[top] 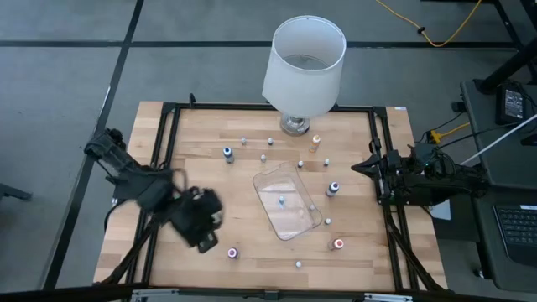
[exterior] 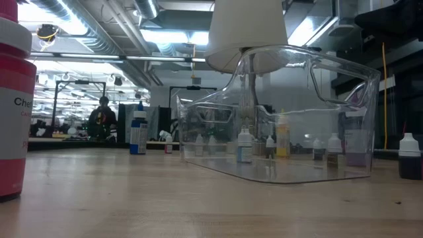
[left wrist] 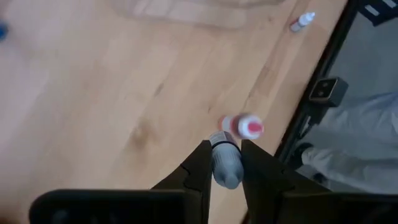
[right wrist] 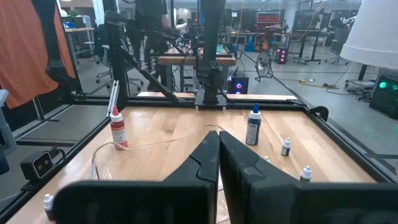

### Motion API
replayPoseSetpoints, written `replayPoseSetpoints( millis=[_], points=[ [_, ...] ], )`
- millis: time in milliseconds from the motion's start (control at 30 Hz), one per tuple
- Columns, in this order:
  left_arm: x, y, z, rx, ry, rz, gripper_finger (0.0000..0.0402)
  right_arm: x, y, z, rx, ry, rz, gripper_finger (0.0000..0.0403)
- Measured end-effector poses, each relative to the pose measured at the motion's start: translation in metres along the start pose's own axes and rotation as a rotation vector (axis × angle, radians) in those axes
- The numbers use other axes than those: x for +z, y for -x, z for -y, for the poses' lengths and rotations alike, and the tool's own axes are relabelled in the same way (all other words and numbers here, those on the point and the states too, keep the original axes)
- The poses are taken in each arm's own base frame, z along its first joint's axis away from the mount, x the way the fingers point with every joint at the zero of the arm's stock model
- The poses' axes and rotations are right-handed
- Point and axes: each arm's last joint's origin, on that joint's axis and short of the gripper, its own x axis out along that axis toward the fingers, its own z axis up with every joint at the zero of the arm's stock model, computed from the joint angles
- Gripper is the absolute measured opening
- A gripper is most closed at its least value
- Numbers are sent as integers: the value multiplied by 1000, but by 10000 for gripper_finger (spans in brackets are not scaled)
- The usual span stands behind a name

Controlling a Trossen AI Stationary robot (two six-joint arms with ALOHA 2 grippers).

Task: Pick & Place food coloring
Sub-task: Put the bottom left small purple food coloring bottle into the transparent bin

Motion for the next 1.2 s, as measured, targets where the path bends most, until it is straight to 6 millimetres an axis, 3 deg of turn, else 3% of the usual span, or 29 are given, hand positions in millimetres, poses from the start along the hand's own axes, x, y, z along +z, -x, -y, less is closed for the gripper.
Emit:
replayPoseSetpoints(
  millis=[333, 467, 567, 800, 1000, 1200],
  points=[
    [137, -31, 11, -57, -235, 82, 60, 0, 0, 0, 0, -3, -4, 16],
    [178, -53, 10, -86, -325, 86, 60, -1, 0, 0, 0, -3, -6, 16],
    [197, -68, 7, -75, -353, 97, 60, -1, 0, 0, 5, -3, -6, 16],
    [209, -139, 8, -101, -443, 7, 61, -1, 0, 0, 9, -3, -6, 16],
    [195, -205, 18, -81, -575, -106, 61, -1, 0, 0, 10, -3, -7, 16],
    [179, -246, 23, -13, -661, -167, 61, -1, 0, 0, 11, -4, -9, 16]
  ],
)
